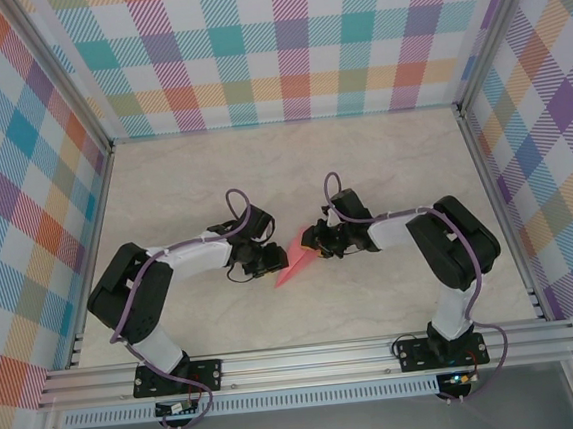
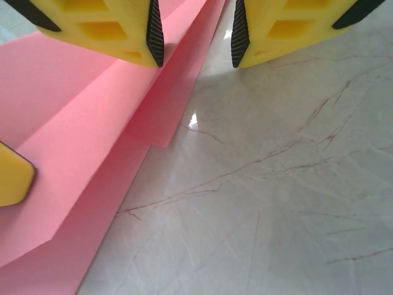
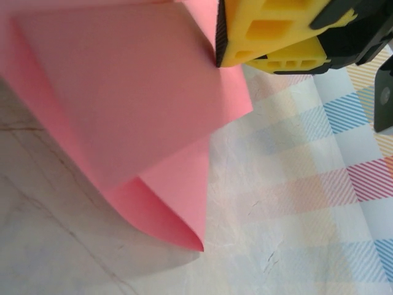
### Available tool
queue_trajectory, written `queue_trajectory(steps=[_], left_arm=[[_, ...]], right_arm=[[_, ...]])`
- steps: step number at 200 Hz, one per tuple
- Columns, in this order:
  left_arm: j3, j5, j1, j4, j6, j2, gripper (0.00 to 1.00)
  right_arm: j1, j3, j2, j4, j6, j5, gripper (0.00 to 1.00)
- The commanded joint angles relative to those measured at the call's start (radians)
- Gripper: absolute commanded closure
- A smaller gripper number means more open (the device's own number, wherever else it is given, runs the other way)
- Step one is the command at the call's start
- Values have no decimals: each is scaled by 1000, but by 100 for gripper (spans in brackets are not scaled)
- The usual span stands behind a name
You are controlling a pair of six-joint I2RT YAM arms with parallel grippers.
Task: Fold a paper plane with a square sheet of paper (pick it up from the middle)
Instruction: Turn over the paper at the center of the table.
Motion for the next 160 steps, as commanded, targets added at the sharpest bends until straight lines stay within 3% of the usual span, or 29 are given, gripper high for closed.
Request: queue_trajectory(steps=[1, 41, 66, 97, 160], left_arm=[[2, -26, 18, -36, 49, -83, 60], [-34, -79, 0, -66, 189, -211, 48], [-24, -183, -82, -130, 312, -252, 44], [2, -356, -196, -216, 404, -235, 41], [66, -552, -356, -242, 447, -159, 37]], right_arm=[[7, 43, -3, -31, -37, -17, 83], [7, 70, -25, -80, -30, -32, 84], [7, 89, -50, -127, -21, -38, 85], [7, 124, -78, -206, -20, -43, 84], [7, 184, -108, -323, -16, -33, 83]])
